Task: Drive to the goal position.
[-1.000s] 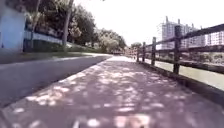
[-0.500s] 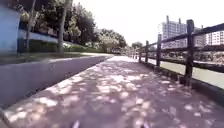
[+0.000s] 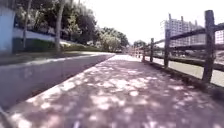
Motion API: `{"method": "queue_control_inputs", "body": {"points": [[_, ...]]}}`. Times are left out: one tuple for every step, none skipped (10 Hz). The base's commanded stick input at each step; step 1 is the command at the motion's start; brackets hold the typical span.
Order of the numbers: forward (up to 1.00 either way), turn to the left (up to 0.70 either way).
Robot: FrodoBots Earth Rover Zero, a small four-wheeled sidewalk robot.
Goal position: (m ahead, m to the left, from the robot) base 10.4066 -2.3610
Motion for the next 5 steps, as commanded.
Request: {"method": "queue_control_inputs", "body": {"points": [[1.00,0.00],[1.00,0.00],[1.00,0.00],[1.00,0.00],[1.00,0.00]]}}
